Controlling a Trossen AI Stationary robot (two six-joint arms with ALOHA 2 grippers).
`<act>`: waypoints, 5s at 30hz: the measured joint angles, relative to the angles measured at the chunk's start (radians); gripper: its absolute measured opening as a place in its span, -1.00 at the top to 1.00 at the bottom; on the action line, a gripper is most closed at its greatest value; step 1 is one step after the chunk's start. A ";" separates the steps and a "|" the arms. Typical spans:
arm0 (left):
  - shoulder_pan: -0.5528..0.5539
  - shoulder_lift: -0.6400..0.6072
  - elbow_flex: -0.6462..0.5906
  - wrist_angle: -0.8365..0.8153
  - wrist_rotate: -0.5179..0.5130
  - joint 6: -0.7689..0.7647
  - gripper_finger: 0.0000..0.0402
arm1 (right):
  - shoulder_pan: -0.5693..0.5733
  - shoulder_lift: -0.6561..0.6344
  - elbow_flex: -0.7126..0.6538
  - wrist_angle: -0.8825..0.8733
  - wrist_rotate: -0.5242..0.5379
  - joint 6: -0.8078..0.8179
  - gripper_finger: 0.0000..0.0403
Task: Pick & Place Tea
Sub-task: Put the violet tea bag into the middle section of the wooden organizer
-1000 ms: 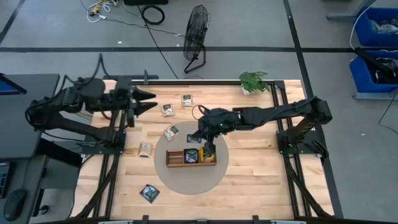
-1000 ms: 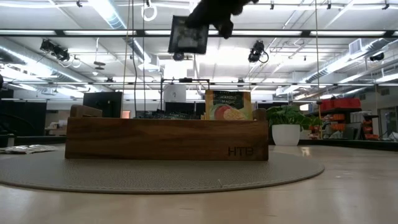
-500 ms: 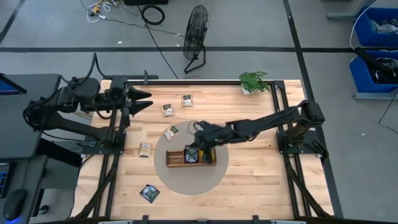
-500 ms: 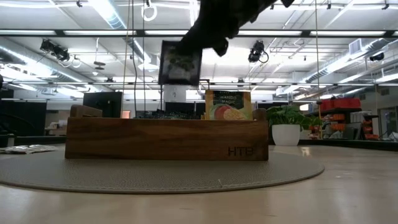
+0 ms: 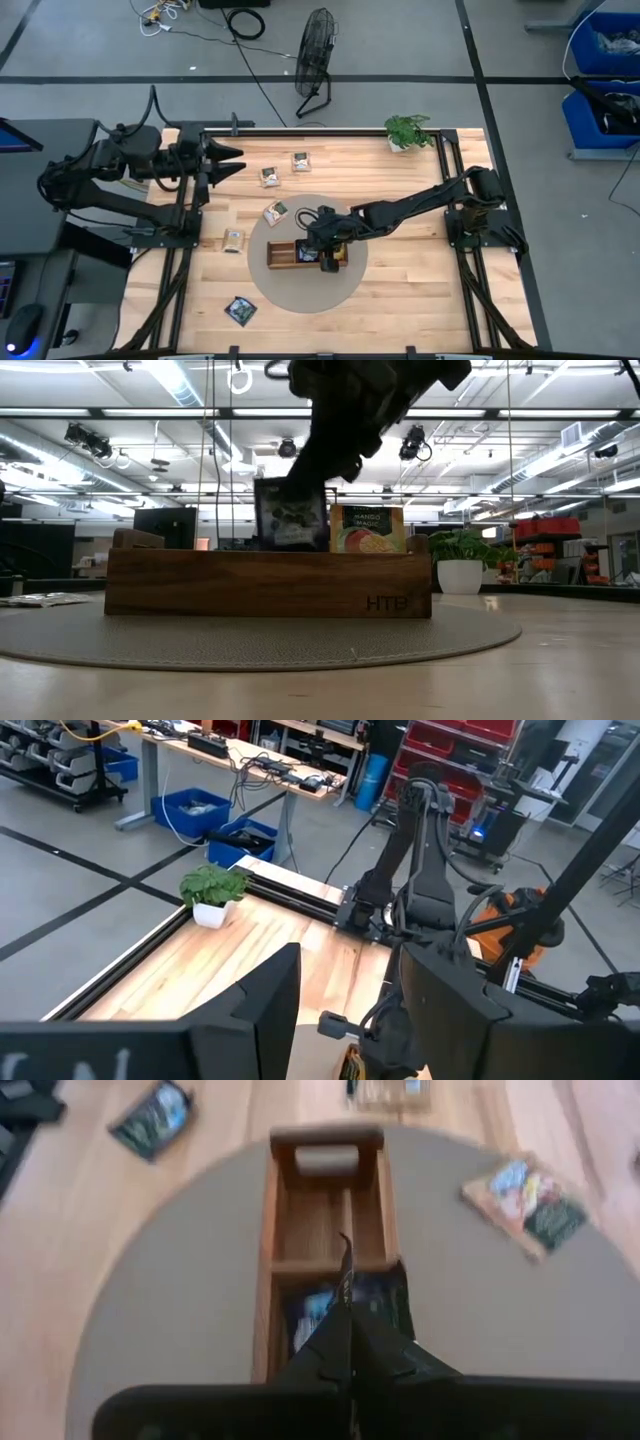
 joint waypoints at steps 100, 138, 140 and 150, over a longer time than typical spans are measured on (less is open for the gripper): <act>-0.548 0.375 -0.674 0.137 0.484 -0.341 0.12 | -0.054 -0.294 -0.013 -0.143 0.065 0.177 0.10; -0.561 0.698 -0.679 0.377 0.623 -0.313 0.95 | -0.054 -0.293 -0.013 -0.227 0.065 0.175 0.10; -0.560 0.693 -0.680 0.375 0.620 -0.338 0.97 | -0.057 -0.293 -0.013 -0.227 0.065 0.174 0.10; -0.559 0.569 -0.681 0.371 0.532 -0.460 0.98 | -0.071 -0.293 -0.013 -0.227 0.064 0.165 0.10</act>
